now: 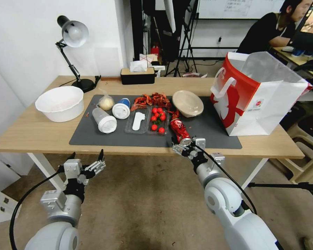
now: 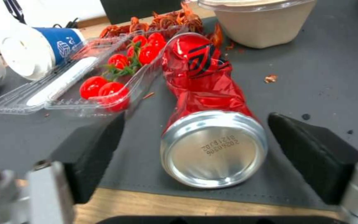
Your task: Pick up the trash from the table and place it into the takeout bag.
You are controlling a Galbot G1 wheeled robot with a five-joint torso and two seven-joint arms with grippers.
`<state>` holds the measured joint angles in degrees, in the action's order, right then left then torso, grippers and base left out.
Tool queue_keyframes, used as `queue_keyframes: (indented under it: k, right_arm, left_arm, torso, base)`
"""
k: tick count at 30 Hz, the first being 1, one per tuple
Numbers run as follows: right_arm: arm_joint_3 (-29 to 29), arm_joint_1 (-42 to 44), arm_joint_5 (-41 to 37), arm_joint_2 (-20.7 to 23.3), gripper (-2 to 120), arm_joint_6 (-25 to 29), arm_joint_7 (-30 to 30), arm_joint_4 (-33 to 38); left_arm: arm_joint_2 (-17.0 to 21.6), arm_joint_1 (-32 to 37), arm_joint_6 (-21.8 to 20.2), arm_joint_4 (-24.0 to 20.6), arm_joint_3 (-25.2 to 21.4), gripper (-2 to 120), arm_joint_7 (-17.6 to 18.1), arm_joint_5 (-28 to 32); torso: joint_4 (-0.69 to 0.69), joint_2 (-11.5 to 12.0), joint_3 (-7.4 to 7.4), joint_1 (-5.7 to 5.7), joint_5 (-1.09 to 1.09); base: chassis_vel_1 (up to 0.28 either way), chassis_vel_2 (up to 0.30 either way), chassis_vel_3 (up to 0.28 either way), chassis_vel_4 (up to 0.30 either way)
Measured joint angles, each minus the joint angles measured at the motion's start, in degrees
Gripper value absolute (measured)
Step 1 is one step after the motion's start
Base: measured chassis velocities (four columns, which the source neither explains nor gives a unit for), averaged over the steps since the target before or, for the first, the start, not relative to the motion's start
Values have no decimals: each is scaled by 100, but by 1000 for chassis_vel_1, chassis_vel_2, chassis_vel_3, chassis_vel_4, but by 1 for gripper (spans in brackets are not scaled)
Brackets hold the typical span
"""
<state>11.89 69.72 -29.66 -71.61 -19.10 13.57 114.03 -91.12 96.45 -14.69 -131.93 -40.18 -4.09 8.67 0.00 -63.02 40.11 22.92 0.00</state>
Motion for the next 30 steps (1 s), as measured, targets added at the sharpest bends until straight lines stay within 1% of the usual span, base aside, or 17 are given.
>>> queue_keyframes:
  k: [1, 2, 4, 6, 7, 9, 10, 12, 22, 27, 28, 29, 30]
  right_arm:
    - [0, 0, 0, -1, 87, 0, 2, 0]
    - [0, 2, -1, -4, 82, 0, 8, 0]
    - [0, 4, -1, -6, 81, 0, 10, 0]
    - [1, 14, -1, -9, 66, 0, 16, 2]
    - [1, 14, -1, -9, 66, 0, 16, 2]
    - [12, 32, -1, -9, 54, 0, 29, 23]
    - [20, 39, -1, -7, 52, 0, 33, 31]
    - [28, 45, -1, -4, 50, -1, 39, 34]
    - [56, 112, 13, -12, 50, -57, 151, 127]
    - [326, 328, 26, 30, 50, -45, 52, 721]
    - [508, 372, -15, 105, 50, 33, -84, 1001]
    - [508, 372, -15, 105, 50, 33, -84, 1001]
    - [698, 363, -125, 204, 50, 163, -261, 1223]
  left_arm:
    - [0, 0, 2, 1, 0, 100, 0, -1]
    - [-2, 0, 7, 4, 0, 100, 1, -3]
    - [-2, 1, 11, 6, 0, 100, 1, -4]
    - [-5, 1, 27, 18, 0, 100, 1, -12]
    - [-5, 1, 27, 18, 0, 100, 1, -12]
    - [-9, -1, 54, 37, 4, 100, 2, -23]
    - [-10, -2, 62, 45, 8, 100, 2, -28]
    - [-11, -3, 71, 51, 12, 100, 2, -32]
    - [-16, 21, 137, 71, 35, 100, 7, -71]
    - [-4, 30, 176, 71, 22, 100, 9, -75]
    - [1, 24, 181, 81, 22, 100, 9, -75]
    - [1, 24, 181, 81, 22, 100, 9, -75]
    - [3, 13, 188, 95, 30, 100, 9, -76]
  torso:
    - [0, 0, 0, 0, 0]
    - [0, 0, 0, 0, 0]
    - [0, 0, 0, 0, 0]
    - [0, 0, 0, 0, 0]
    - [0, 0, 0, 0, 0]
    - [0, 0, 0, 0, 0]
    - [0, 0, 0, 0, 0]
    - [0, 0, 0, 0, -1]
    - [0, 0, 0, 0, 0]
    - [0, 0, 0, 0, 0]
    - [0, -1, 0, 0, 0]
    - [0, -1, 0, 0, 0]
    - [-1, -1, 0, 0, 0]
  base:
    - [0, 0, 0, 0]
    - [0, 0, 0, 0]
    - [0, 0, 0, 0]
    - [0, 0, 0, 0]
    - [0, 0, 0, 0]
    - [0, 0, 0, 0]
    - [0, 0, 0, 0]
    - [0, 0, 0, 0]
    - [0, 0, 0, 0]
    - [0, 0, 0, 0]
    - [0, 0, 0, 0]
    - [0, 0, 0, 0]
    - [0, 0, 0, 0]
